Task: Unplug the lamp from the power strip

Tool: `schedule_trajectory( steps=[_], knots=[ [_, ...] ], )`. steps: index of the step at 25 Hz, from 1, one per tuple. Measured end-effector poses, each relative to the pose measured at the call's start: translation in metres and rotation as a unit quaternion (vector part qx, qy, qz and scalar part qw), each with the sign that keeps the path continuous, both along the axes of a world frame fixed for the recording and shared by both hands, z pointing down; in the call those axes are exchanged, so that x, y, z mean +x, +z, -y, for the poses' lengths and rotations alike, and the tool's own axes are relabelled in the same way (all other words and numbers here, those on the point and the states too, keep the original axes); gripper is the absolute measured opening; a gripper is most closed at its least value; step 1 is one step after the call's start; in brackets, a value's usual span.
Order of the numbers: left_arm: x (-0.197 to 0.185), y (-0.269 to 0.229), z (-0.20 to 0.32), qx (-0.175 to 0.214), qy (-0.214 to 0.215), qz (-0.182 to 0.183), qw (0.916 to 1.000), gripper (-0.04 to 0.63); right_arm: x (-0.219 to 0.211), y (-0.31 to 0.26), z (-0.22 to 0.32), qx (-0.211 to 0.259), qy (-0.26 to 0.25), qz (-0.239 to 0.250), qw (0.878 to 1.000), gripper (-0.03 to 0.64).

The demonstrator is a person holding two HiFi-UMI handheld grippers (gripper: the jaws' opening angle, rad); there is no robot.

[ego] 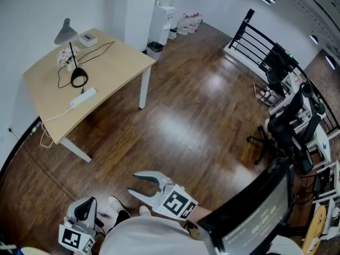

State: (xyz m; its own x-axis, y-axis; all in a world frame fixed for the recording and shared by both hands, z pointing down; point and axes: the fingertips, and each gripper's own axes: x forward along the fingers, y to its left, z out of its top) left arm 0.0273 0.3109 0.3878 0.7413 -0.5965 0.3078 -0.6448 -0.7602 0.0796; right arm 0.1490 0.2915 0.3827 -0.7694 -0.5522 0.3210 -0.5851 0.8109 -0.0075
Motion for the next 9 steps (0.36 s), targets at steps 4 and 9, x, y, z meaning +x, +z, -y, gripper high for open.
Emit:
schedule_trajectory(
  steps=[4, 9],
  knots=[
    [-0.007, 0.004, 0.009, -0.006, -0.001, -0.004, 1.0000, 0.003, -0.008, 0.003, 0.009, -0.005, 0.000, -0.004, 1.000, 0.173],
    [-0.021, 0.006, 0.026, -0.009, 0.003, -0.004, 0.9999, 0.003, -0.021, 0.005, 0.024, -0.008, 0.002, -0.009, 1.000, 0.172]
  ],
)
